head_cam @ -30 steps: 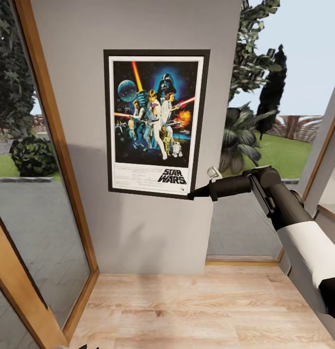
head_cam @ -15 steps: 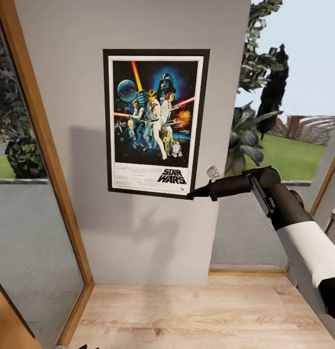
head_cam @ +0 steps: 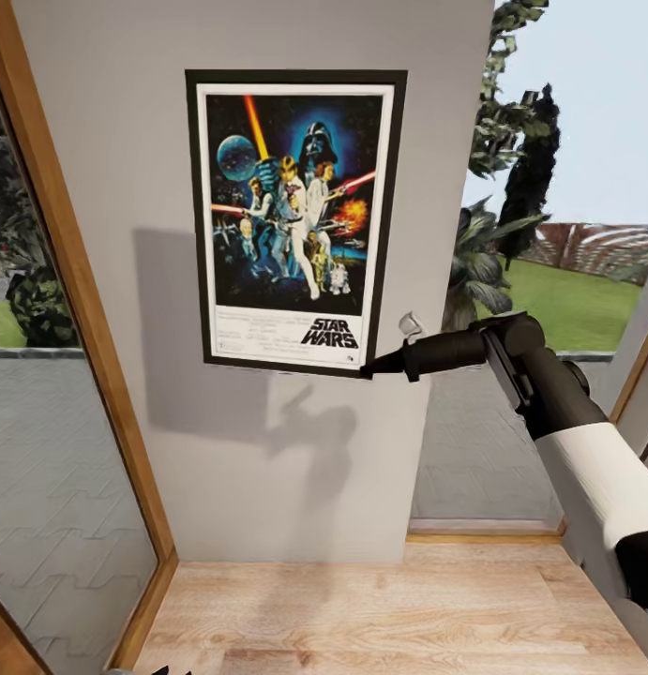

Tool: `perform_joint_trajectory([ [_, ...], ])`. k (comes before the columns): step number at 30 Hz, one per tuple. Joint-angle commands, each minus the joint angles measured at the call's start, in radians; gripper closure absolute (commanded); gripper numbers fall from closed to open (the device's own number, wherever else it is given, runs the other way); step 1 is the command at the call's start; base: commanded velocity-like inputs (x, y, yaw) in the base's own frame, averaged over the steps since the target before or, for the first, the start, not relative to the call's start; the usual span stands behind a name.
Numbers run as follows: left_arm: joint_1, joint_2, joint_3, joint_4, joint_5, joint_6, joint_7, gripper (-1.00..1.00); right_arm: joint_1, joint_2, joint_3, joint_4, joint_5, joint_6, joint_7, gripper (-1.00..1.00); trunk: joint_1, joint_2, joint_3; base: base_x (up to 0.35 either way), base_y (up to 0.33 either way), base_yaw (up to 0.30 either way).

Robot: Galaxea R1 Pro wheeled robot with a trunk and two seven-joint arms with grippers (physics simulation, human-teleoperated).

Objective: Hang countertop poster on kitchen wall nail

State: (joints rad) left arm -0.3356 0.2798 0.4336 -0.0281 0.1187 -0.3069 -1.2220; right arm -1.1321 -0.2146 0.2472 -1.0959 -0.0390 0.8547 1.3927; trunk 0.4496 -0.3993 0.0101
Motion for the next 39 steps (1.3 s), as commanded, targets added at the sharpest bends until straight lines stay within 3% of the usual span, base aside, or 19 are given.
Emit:
perform_joint_trajectory([
  [1, 0.000, 0.000, -0.008, 0.001, 0.010, -0.005, -0.002, -1.00, -0.011, 0.000, 0.002, 0.001, -0.004, 0.012, 0.000, 1.00, 0.000, -0.001, -0.001, 0.005, 0.000, 0.000],
  [13, 0.000, 0.000, -0.009, 0.002, 0.010, -0.006, -0.003, -1.00, -0.083, 0.011, 0.003, 0.005, -0.004, 0.063, -0.003, 1.00, 0.000, -0.001, -0.001, 0.001, 0.000, 0.000],
  [39, 0.000, -0.001, -0.009, 0.002, 0.010, -0.005, -0.004, -1.00, -0.087, 0.011, 0.005, 0.007, -0.005, 0.064, -0.003, 1.00, 0.000, -0.001, -0.001, 0.000, 0.000, 0.000],
])
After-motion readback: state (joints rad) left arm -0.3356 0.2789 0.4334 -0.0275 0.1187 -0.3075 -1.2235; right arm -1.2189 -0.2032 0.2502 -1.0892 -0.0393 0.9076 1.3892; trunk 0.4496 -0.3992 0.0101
